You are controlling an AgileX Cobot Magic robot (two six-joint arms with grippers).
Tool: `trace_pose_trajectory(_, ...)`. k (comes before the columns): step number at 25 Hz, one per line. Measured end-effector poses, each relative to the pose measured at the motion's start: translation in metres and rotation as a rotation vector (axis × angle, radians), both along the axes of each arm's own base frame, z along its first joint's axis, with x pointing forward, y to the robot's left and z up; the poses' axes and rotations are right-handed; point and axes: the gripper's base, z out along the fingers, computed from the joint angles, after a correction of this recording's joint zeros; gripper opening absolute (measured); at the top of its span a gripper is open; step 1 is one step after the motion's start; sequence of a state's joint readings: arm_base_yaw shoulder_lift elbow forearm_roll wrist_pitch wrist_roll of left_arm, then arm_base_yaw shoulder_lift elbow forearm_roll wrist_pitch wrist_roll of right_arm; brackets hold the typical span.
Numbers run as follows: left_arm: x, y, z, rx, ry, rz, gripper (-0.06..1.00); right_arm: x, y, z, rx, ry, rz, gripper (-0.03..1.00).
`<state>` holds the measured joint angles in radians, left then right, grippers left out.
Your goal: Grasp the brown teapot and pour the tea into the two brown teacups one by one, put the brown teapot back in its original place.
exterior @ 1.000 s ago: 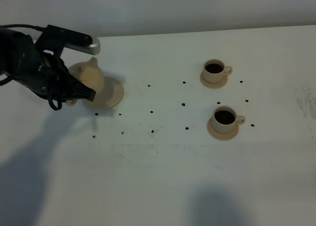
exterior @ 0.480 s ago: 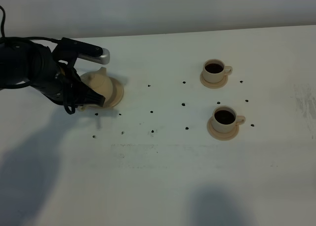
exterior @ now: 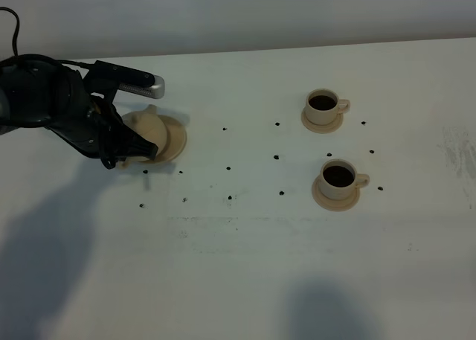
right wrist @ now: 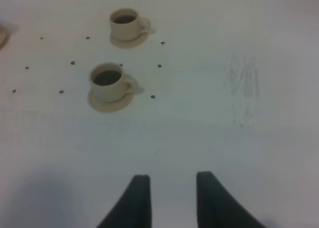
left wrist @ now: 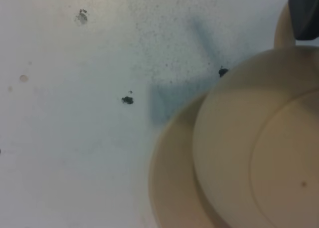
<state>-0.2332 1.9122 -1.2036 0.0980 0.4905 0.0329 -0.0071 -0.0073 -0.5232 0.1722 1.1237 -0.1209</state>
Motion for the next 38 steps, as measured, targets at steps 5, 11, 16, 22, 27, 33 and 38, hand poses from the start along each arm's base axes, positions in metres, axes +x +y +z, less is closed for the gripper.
trace_pose_trajectory(5,0.000,0.000,0.000,0.000,0.000,0.001,0.09,0.000,0.000,0.000,0.000,0.000,0.000,0.22)
trace_pose_trajectory(11,0.001,0.000,0.000,-0.002,-0.008,0.000,0.09,0.000,0.000,0.000,0.000,0.000,0.000,0.22)
trace_pose_trajectory(16,0.001,0.000,0.000,-0.004,-0.013,0.001,0.15,0.000,0.000,0.000,0.000,0.000,0.000,0.22)
trace_pose_trajectory(22,0.002,0.000,0.001,-0.005,-0.016,0.001,0.35,0.000,0.000,0.000,0.000,0.000,0.000,0.22)
trace_pose_trajectory(27,0.000,0.001,0.004,-0.001,-0.004,0.004,0.43,0.000,0.000,0.000,0.000,0.000,0.000,0.22)
trace_pose_trajectory(33,-0.011,0.002,0.051,0.004,-0.109,-0.018,0.44,0.000,0.000,0.000,0.000,0.000,0.000,0.22)
trace_pose_trajectory(38,-0.019,0.028,0.080,0.007,-0.146,0.059,0.44,0.000,0.000,0.000,0.000,0.000,0.000,0.22)
